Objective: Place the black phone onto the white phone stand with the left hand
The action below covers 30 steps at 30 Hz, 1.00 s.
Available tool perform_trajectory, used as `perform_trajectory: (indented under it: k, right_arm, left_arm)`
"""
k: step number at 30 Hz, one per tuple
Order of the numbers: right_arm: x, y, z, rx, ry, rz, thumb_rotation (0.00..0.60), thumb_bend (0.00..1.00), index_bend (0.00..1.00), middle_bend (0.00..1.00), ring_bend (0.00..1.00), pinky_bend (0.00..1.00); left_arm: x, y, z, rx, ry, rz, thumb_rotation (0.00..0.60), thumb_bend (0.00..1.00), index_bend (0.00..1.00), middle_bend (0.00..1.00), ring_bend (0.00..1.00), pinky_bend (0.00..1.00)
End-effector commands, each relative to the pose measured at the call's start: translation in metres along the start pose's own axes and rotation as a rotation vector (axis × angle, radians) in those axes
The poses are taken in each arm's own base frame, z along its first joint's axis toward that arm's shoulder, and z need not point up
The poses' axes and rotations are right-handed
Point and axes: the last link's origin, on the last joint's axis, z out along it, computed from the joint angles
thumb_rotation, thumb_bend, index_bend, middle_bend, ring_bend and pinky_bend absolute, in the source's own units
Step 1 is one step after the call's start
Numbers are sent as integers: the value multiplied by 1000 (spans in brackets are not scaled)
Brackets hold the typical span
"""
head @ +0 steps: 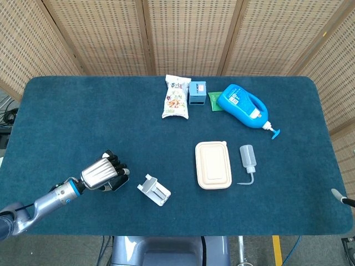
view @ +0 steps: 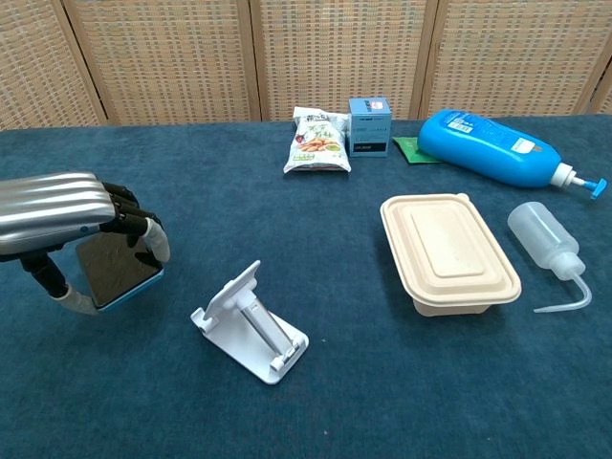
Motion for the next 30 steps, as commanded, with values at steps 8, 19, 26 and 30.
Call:
perform_trajectory:
  k: [8, 19, 26, 30]
  right_arm:
    - [0, 1, 1, -6, -7, 1, 600, 0, 0, 0, 0, 0]
    - [0, 1, 1, -9, -10, -1, 600, 0, 0, 0, 0, 0]
    - [1, 3, 1, -11, -7, 5, 600, 0, 0, 0, 0, 0]
    - [2, 3, 0, -11, -7, 7, 600, 0, 0, 0, 0, 0]
  left_arm:
    - [38, 4, 14, -1, 115, -54, 600, 0, 426, 434, 426, 317]
    - [71, 41, 36, -10, 132, -217, 600, 0, 427, 434, 426, 317]
    - [72, 54, 38, 33, 133, -411, 600, 0, 427, 434, 426, 317]
    - [70, 56, 39, 49, 127, -525, 600, 0, 427, 434, 426, 317]
